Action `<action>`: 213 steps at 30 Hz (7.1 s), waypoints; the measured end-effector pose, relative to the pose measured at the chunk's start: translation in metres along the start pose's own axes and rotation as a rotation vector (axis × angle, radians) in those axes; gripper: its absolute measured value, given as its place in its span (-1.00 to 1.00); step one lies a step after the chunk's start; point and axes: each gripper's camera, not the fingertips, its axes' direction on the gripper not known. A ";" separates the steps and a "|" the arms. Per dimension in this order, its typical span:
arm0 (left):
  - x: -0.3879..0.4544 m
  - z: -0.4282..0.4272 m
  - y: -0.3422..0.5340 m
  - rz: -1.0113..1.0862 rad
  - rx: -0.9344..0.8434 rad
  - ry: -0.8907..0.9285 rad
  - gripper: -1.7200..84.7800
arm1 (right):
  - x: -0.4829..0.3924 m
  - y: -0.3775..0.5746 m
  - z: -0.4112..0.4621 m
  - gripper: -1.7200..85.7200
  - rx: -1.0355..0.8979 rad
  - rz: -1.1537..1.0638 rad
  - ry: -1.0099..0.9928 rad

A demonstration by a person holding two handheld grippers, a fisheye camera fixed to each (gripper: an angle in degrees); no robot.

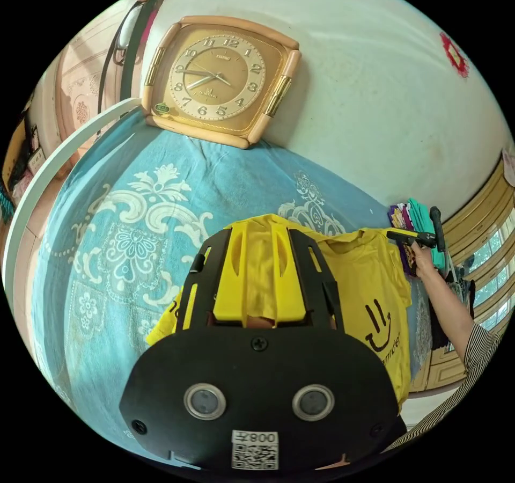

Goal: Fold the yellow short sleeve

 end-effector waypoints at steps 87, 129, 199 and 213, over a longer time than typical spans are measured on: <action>0.430 0.365 0.101 0.639 -0.221 0.445 -0.76 | 0.256 0.424 0.008 -0.84 0.218 0.636 -0.282; 0.036 -0.153 0.317 0.072 -0.092 0.018 -0.92 | -0.405 0.068 0.278 -0.75 0.078 -0.683 -0.511; -0.238 -0.557 0.402 -0.475 0.112 0.150 -0.86 | -0.261 0.071 0.409 -0.74 0.017 -0.229 -0.788; -0.191 -0.562 0.405 -0.252 -0.043 0.078 -0.93 | -0.231 0.165 0.335 -0.77 -0.087 -0.248 -0.738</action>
